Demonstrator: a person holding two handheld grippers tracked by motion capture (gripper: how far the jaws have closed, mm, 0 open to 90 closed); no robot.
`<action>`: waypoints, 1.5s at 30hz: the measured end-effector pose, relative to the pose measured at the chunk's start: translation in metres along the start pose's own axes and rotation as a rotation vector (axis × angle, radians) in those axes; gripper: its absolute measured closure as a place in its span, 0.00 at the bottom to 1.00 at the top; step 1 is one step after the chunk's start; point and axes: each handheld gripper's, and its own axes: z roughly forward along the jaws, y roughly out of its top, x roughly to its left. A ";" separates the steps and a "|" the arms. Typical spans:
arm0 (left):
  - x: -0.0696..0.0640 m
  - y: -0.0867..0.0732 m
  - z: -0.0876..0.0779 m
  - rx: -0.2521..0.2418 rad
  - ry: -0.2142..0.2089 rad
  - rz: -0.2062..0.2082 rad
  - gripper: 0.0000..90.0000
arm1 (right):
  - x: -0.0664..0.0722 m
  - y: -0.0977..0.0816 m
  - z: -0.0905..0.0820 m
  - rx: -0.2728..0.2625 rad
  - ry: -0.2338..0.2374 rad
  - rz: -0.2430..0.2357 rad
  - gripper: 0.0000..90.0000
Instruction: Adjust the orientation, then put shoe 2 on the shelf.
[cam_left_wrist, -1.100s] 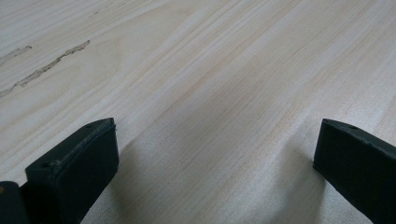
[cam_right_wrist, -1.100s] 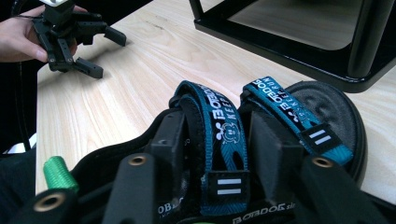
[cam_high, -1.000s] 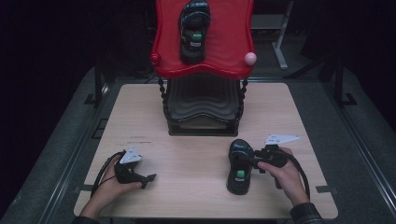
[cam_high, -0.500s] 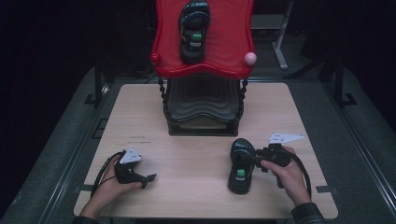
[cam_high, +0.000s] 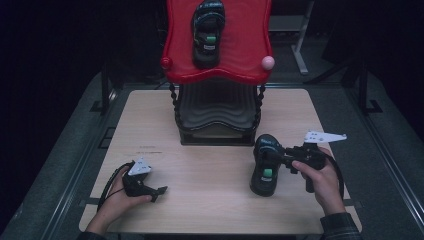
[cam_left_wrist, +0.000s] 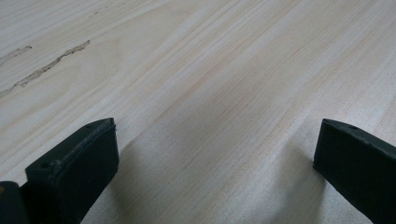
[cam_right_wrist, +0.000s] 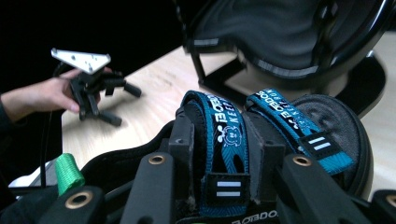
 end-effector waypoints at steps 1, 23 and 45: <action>0.000 0.000 0.000 0.000 0.000 0.000 0.00 | 0.000 0.004 -0.002 -0.008 -0.003 -0.003 0.74; 0.000 0.000 0.000 -0.001 0.000 -0.002 0.00 | -0.003 0.095 -0.055 -0.245 -0.037 -0.048 0.75; 0.000 0.000 0.000 0.000 0.000 0.002 0.00 | 0.000 0.214 -0.088 -0.396 -0.029 -0.126 0.75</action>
